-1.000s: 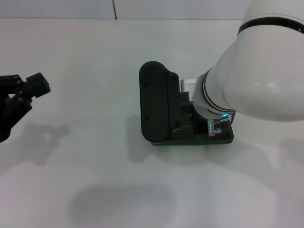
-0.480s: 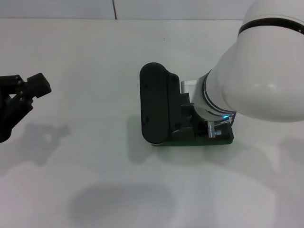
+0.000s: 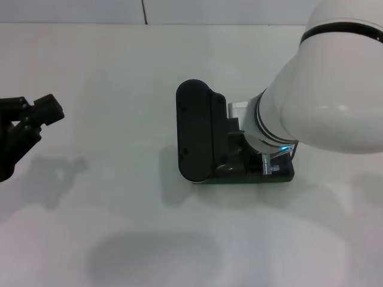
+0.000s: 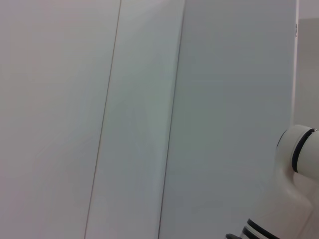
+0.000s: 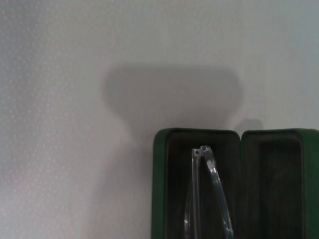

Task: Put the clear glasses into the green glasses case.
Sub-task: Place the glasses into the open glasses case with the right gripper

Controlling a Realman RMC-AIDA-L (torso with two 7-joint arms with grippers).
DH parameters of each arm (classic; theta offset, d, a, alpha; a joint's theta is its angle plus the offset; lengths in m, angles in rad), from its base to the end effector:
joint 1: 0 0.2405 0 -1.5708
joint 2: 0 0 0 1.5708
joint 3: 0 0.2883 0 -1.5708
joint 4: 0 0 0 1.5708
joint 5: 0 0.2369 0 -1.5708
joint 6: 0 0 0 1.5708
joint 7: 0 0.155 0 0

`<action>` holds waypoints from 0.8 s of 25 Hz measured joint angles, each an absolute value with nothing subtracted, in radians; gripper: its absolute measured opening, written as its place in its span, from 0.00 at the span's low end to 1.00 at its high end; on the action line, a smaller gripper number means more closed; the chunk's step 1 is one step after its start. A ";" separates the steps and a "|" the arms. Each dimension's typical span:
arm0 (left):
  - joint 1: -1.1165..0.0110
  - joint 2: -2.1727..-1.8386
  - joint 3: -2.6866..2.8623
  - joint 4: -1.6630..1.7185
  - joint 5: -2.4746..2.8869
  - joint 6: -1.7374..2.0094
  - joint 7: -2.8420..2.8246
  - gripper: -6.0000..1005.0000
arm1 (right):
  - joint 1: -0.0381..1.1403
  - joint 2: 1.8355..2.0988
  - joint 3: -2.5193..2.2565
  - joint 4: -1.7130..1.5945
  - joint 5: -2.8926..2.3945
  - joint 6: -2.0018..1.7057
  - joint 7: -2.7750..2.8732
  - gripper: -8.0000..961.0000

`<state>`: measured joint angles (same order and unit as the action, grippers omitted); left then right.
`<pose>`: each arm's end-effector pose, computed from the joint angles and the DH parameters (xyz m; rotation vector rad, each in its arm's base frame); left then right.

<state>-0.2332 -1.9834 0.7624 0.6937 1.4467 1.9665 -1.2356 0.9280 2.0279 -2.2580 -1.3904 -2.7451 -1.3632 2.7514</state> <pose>-0.3219 0.2720 0.0691 -2.4759 -0.3276 -1.2894 0.0845 0.3596 -0.1457 -2.5635 -0.3029 -0.9543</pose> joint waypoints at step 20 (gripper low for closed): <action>-0.232 -1.983 0.762 0.693 1.448 1.967 -1.233 0.06 | 0.928 2.028 -2.249 -1.435 -2.709 -1.395 2.752 0.14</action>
